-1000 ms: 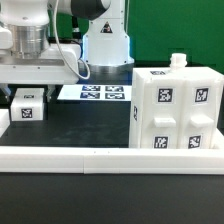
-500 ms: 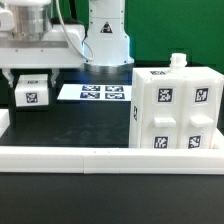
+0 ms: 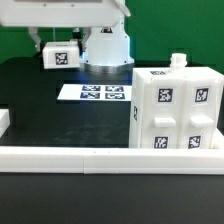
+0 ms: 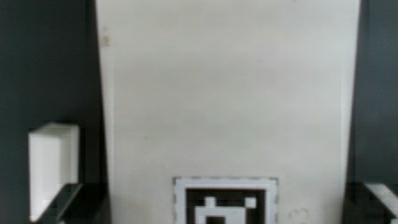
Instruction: Assemble cabinet
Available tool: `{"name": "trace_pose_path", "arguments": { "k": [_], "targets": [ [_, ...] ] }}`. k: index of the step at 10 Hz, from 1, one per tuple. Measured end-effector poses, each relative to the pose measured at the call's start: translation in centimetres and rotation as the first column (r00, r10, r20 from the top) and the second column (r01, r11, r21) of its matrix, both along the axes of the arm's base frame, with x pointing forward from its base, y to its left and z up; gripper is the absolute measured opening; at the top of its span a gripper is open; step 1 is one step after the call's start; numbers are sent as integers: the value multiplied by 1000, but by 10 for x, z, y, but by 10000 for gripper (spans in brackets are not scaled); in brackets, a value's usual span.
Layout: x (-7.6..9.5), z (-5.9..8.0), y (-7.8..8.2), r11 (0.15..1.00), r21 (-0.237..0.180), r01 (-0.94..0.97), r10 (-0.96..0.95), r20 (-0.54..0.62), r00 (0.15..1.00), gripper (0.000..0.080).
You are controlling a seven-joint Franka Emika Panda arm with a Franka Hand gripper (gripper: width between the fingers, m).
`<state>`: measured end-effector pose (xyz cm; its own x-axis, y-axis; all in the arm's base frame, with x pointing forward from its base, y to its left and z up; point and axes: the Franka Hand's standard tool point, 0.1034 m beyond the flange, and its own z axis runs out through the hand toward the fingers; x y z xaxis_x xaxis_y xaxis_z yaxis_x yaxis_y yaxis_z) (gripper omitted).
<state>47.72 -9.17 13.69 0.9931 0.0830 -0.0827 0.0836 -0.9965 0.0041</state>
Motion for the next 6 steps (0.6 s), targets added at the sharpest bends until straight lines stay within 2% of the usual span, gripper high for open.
{"name": "trace_pose_path", "arguments": {
  "k": [1,6],
  "targets": [
    [8,2,10,1000,-5,5,-5,7,1000,558],
    [6,0,12,1000,-8,-2,2,-2,1000,558]
  ]
}}
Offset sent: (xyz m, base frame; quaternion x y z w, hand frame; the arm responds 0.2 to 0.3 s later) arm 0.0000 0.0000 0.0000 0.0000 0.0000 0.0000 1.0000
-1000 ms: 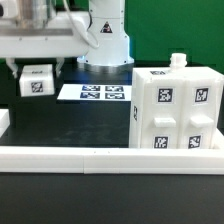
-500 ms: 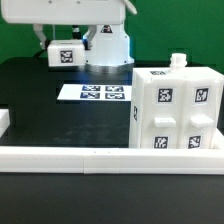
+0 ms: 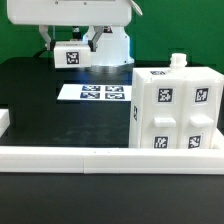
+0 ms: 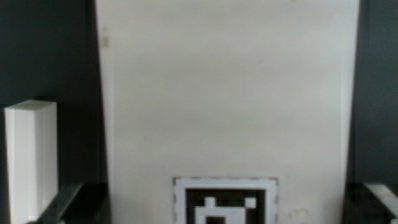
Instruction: Assemble cabinet
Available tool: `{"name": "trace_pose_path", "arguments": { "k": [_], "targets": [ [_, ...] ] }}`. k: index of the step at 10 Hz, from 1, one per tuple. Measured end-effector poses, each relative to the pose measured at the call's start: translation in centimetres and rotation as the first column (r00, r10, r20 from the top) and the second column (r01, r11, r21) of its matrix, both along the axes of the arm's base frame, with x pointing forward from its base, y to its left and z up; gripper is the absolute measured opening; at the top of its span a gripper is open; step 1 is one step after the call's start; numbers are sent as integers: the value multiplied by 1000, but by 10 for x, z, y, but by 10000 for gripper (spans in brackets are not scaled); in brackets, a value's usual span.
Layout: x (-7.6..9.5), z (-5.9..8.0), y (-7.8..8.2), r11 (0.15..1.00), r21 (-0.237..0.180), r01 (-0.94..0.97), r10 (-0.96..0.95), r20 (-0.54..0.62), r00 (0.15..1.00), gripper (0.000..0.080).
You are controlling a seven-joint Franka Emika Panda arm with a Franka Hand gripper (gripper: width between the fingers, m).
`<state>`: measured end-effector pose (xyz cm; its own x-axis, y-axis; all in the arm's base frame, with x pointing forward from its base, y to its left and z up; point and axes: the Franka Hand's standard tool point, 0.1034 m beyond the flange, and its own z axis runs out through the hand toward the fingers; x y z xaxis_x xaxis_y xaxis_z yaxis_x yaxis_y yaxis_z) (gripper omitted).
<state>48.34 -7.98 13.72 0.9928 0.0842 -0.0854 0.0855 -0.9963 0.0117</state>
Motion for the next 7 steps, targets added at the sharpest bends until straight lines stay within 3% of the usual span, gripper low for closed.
{"name": "trace_pose_path", "arguments": {
  "k": [1,3,5,7],
  "targets": [
    [2,6,13,1000,-15,-5,5,-12,1000,558],
    [11,16,32,999,6,46,-46,-23,999,558],
    [35,35,72,995,-4,101,-101,-25,995,558],
    [64,50,98,988,-19,154,-155,-26,988,558]
  ]
}}
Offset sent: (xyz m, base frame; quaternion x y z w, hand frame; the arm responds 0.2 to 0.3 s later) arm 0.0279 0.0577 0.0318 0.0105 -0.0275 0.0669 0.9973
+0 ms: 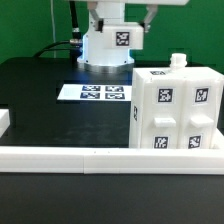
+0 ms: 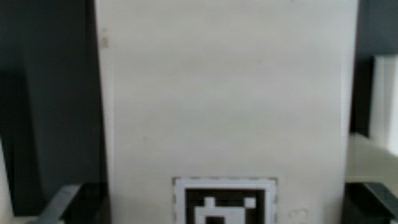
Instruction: Assemble cabinet
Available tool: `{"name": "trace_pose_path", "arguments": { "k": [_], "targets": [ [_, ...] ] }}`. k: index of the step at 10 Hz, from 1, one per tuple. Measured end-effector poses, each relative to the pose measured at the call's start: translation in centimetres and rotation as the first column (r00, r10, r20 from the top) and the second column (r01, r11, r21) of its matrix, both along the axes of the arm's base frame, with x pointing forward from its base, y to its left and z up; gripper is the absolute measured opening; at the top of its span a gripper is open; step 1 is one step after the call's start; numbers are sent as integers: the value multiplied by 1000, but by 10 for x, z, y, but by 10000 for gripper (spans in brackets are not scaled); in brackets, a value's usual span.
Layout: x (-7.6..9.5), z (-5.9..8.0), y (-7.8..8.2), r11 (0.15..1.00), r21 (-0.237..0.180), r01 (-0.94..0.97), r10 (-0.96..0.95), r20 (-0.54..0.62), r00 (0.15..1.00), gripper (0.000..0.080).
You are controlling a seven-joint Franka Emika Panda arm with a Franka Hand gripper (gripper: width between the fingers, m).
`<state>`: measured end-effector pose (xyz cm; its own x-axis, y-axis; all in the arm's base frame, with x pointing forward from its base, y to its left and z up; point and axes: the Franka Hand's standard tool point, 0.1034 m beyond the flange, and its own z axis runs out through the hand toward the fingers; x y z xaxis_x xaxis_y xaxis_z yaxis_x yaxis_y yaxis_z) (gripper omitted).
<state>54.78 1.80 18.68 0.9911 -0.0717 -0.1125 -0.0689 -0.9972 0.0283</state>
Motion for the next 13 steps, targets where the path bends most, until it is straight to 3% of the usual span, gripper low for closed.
{"name": "trace_pose_path", "arguments": {
  "k": [2,7,8,10,13],
  "targets": [
    [21,3,20,999,-21,50,-50,-9,999,558],
    [21,0,19,999,-19,34,-34,-12,999,558],
    [20,-6,19,999,-18,33,-33,0,999,558],
    [32,-3,40,1000,-18,15,-14,8,1000,558],
    [51,0,59,1000,-16,20,-20,29,999,558]
  ]
}}
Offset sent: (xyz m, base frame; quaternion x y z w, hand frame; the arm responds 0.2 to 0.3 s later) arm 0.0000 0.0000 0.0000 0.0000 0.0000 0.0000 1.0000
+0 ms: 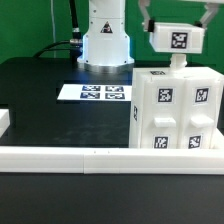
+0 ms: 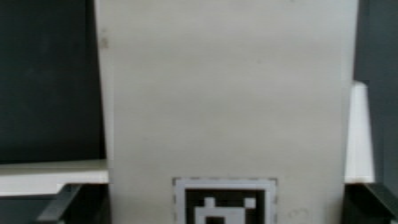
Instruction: Assemble cabinet
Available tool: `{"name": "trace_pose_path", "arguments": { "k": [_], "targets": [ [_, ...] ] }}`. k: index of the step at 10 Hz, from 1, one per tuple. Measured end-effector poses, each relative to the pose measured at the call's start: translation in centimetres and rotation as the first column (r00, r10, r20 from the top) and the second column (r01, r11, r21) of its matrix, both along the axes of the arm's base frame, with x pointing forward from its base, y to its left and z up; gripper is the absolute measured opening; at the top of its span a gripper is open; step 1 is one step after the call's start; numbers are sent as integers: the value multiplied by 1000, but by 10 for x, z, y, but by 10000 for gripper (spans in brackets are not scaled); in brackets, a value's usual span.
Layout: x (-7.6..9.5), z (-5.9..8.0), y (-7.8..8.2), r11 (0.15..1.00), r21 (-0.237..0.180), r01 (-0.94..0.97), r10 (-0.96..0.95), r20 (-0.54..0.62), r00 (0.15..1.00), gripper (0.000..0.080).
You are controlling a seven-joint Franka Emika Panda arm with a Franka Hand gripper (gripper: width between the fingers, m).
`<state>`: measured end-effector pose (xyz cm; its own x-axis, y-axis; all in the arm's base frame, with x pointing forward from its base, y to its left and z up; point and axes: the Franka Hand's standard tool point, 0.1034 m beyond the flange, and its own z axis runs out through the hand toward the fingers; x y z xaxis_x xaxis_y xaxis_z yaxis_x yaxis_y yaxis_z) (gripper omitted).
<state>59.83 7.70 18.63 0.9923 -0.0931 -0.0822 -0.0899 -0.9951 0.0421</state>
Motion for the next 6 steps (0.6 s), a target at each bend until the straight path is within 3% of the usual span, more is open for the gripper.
{"name": "trace_pose_path", "arguments": {
  "k": [6],
  "targets": [
    [5,-7,2,1000,0,-8,8,21,1000,558]
  ]
}}
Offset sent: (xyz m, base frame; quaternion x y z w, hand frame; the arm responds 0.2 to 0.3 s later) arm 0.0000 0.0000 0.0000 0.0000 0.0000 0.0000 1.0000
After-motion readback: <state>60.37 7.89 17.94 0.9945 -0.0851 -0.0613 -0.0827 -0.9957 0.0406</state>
